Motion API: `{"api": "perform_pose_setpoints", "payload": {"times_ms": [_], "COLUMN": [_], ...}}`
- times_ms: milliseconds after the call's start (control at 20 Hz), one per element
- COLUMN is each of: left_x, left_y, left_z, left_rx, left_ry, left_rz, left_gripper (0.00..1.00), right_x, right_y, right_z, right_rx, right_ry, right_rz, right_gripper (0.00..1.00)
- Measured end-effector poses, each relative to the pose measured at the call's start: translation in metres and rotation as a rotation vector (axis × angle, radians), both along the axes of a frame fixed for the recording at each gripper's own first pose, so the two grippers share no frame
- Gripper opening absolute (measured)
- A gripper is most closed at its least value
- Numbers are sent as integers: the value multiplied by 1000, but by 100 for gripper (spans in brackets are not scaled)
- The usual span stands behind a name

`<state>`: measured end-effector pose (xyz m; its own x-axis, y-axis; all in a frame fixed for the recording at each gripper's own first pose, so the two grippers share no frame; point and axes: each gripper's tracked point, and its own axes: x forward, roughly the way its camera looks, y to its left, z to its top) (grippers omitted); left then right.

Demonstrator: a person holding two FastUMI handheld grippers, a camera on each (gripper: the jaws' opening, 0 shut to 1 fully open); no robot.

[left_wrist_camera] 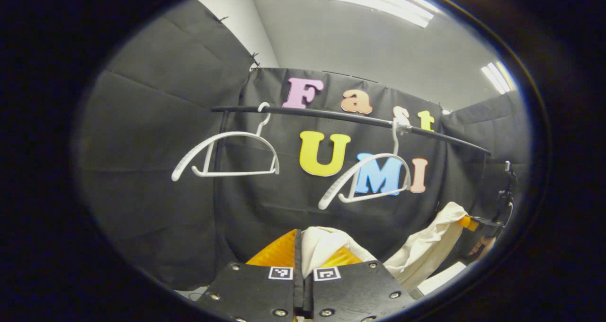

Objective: Grasp the clothes on the hanger with both hands and then place them into the laundry hamper below.

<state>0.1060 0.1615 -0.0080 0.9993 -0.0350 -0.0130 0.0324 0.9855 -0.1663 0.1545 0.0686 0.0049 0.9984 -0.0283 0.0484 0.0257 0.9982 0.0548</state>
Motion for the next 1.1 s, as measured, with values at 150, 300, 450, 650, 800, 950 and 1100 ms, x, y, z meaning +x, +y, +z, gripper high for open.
{"api": "perform_pose_setpoints", "payload": {"times_ms": [150, 300, 450, 650, 800, 950, 1100], "left_x": [-25, -33, -33, -42, -44, -52, -59], "left_y": [-6, -20, -29, -26, -29, -22, -24], "left_z": [-33, -83, -117, -170, -211, -256, -272], "left_rx": [19, 49, 56, 82, 93, 115, 115], "left_ry": [44, 129, 182, 307, 388, 492, 535], "left_rz": [-29, -66, -84, -81, -92, -80, -86], "left_gripper": [1, 1, 1, 1, 2, 1, 2], "right_x": [-26, -47, -51, -72, -82, -98, -117], "right_y": [12, 22, 36, 63, 77, 87, 95], "right_z": [-14, -42, -82, -133, -170, -209, -232], "right_rx": [-12, -27, -40, -39, -56, -49, -46], "right_ry": [38, 111, 212, 367, 466, 584, 650], "right_rz": [10, 26, 48, 97, 131, 166, 178], "right_gripper": [0, 2, 2, 2, 2, 2, 2]}}
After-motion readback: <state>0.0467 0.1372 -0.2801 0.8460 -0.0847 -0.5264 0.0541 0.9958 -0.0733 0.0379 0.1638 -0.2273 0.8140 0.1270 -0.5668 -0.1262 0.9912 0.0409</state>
